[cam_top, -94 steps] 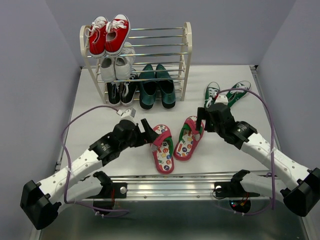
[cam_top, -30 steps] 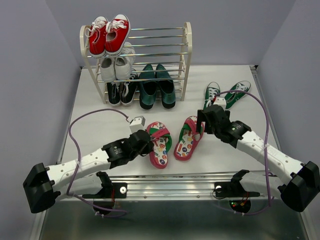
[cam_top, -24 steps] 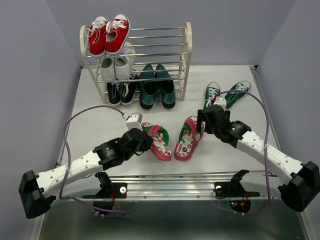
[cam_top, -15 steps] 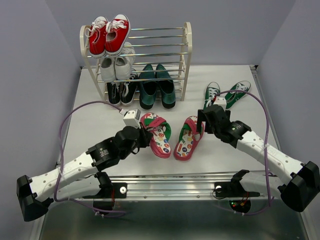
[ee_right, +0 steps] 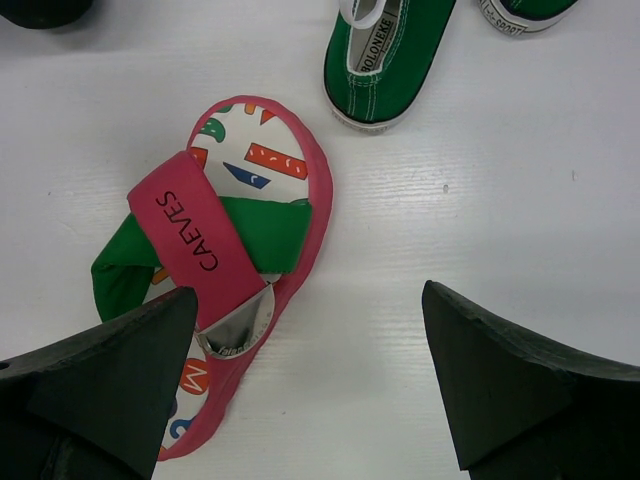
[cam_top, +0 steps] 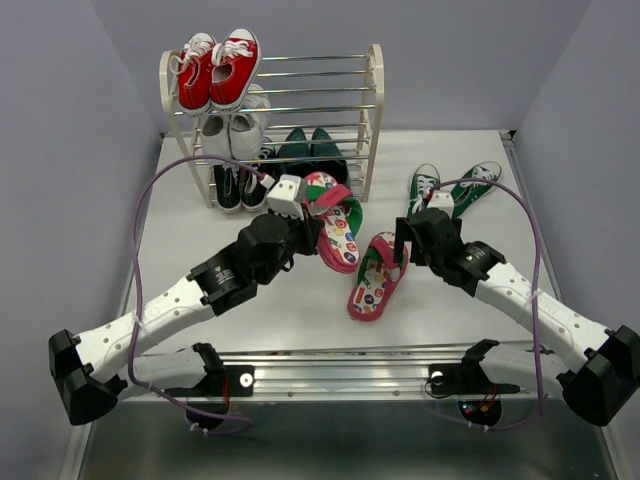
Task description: Place and organize the shoes onto the shoe shelf
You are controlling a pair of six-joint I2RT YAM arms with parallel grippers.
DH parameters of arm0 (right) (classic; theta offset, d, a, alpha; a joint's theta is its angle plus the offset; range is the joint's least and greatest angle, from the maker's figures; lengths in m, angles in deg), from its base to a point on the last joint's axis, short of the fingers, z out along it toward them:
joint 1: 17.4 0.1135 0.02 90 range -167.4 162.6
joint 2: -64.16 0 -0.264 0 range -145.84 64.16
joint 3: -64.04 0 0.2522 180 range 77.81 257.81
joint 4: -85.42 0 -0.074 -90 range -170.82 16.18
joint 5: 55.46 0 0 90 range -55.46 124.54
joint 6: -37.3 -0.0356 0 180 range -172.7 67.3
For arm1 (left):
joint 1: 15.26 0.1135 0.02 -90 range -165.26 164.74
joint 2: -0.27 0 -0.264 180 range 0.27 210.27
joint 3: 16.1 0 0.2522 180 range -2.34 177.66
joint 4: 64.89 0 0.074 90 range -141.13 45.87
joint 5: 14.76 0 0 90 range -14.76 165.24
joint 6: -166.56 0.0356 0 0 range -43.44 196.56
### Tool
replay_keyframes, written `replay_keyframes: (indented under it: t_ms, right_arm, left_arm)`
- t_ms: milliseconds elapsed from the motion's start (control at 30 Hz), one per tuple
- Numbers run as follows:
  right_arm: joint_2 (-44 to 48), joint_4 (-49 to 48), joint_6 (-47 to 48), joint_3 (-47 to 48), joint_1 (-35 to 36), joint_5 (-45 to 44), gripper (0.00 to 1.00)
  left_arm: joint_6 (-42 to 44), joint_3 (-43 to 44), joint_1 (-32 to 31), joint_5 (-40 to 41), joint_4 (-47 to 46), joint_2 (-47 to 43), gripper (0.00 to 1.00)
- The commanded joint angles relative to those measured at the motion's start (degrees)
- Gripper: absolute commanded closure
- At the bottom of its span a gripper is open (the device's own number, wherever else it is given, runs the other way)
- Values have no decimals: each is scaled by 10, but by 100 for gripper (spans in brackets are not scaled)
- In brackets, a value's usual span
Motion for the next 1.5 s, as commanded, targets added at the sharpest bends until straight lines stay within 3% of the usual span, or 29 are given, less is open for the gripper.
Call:
replay_keyframes:
  t_ms: [0,200,733,1000,1467]
  right_arm:
    - [10,-23,15,24,-3,-10,0]
    - [7,-25,21,30,-3,-1,0]
    - [3,-44,40,39,-3,43,0]
    - [-9,-45,47,50,-3,57,0]
    - [8,-45,51,50,-3,58,0]
  left_arm:
    - [81,75,36,-42,-117,20,100]
    - [98,117,125,-151,-137,71,100]
    - [185,185,205,-209,-195,165,100]
    - [202,207,265,-305,-231,200,100]
    - [213,256,316,-283,-255,268,100]
